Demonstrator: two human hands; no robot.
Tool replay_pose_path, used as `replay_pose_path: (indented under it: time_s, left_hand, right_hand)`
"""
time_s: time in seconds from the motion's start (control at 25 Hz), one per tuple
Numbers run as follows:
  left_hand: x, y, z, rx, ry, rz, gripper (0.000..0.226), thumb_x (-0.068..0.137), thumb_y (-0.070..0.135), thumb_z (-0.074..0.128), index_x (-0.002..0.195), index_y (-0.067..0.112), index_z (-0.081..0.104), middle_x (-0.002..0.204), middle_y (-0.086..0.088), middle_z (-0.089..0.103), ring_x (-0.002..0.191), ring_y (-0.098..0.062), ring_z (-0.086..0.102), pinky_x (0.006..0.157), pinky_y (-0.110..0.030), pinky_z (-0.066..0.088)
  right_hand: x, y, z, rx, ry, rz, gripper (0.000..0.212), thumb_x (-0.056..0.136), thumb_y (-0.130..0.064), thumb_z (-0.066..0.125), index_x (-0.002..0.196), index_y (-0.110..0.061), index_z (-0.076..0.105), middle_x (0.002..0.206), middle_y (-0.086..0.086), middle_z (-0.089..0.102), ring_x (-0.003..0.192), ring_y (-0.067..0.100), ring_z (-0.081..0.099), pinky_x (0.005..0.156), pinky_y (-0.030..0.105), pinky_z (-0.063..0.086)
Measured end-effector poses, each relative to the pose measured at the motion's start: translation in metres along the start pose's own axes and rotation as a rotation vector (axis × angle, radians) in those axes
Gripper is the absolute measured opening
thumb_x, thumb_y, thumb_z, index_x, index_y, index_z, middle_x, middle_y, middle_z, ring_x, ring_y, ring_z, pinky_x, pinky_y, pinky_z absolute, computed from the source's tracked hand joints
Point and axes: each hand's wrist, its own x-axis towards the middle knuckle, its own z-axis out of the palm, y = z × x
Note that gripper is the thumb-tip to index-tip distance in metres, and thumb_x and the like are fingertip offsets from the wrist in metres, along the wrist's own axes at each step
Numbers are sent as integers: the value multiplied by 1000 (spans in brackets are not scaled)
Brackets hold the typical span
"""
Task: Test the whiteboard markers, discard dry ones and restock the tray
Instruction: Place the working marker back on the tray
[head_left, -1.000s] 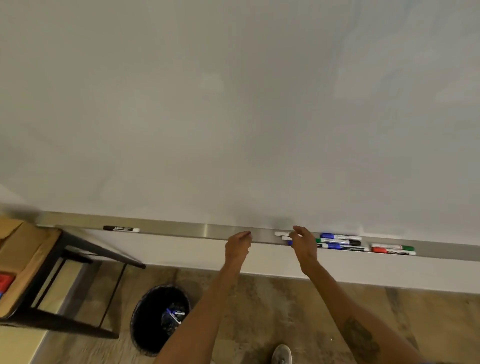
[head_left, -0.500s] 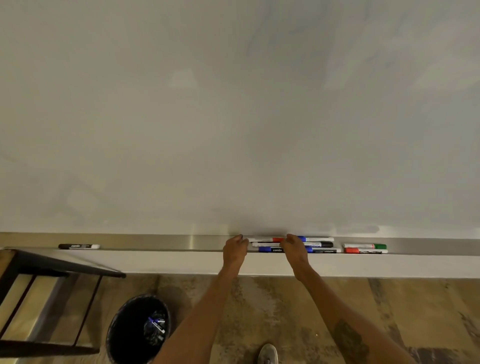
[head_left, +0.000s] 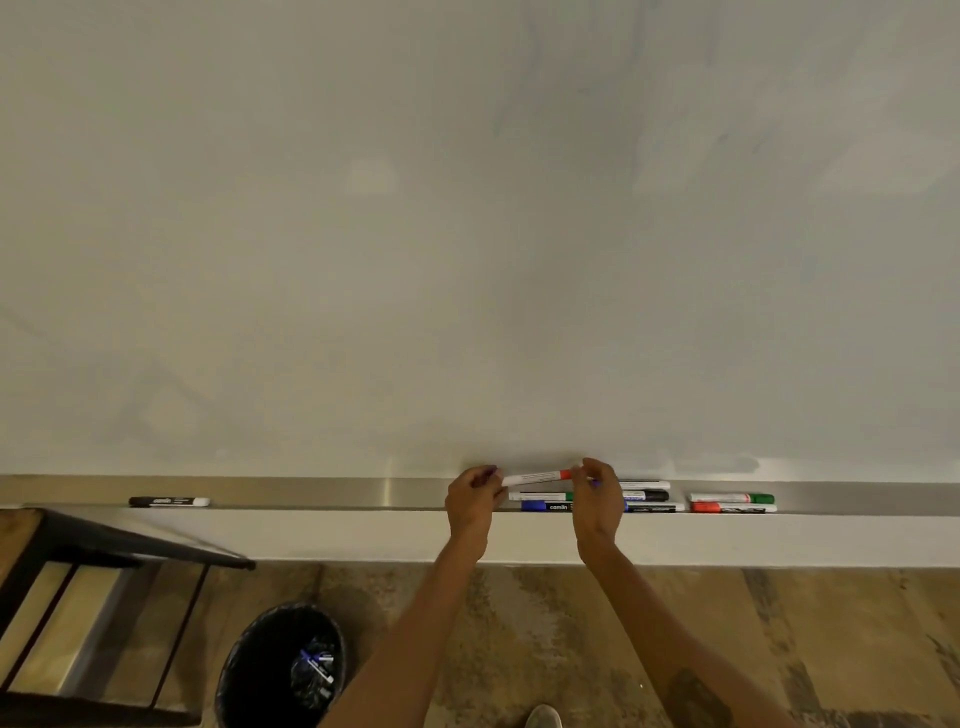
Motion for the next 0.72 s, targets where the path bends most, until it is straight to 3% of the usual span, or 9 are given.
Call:
replay_pose_path:
  time_s: [0.16, 0.32, 0.44, 0.56, 0.72]
  left_hand:
    - [-24, 38, -9, -127, -173, 73, 16, 87, 0, 72, 102, 6, 72, 106, -18, 71, 95, -27, 73, 86, -35, 60]
    - [-56, 96, -19, -168, -382, 197, 26, 86, 0, 73, 111, 6, 72, 110, -17, 71, 98, -29, 73, 91, -38, 59]
    - [-81, 138, -24, -81, -451, 358, 29, 86, 3, 73, 113, 14, 71, 105, -9, 74, 96, -27, 74, 91, -36, 58]
    - [-103, 178, -34, -5, -507, 526, 28, 88, 8, 72, 112, 22, 71, 106, -3, 75, 98, -25, 73, 91, -35, 58]
    - [-137, 227, -57, -93, -440, 782, 32, 95, 29, 60, 123, 14, 66, 115, -2, 73, 107, -20, 71, 91, -32, 58]
  right_hand:
    - [-16, -40, 6, 184, 164, -130, 18, 94, -15, 65, 110, -22, 63, 114, 3, 63, 104, 25, 66, 96, 44, 55]
    - [-44, -110, 5, 445, 267, -256, 31, 94, -19, 65, 124, -19, 56, 117, 1, 61, 102, 22, 66, 89, 38, 58]
    - [-79, -169, 2, 612, 193, -329, 28, 98, -25, 60, 125, -18, 58, 112, 1, 66, 94, 16, 70, 85, 31, 58]
    - [-111, -216, 3, 636, 35, -432, 23, 101, -29, 53, 117, -16, 63, 101, 5, 70, 90, 19, 72, 84, 34, 59]
    - [-145, -261, 5, 575, -104, -605, 28, 104, -32, 47, 126, -18, 58, 92, 3, 66, 80, 20, 68, 71, 30, 59]
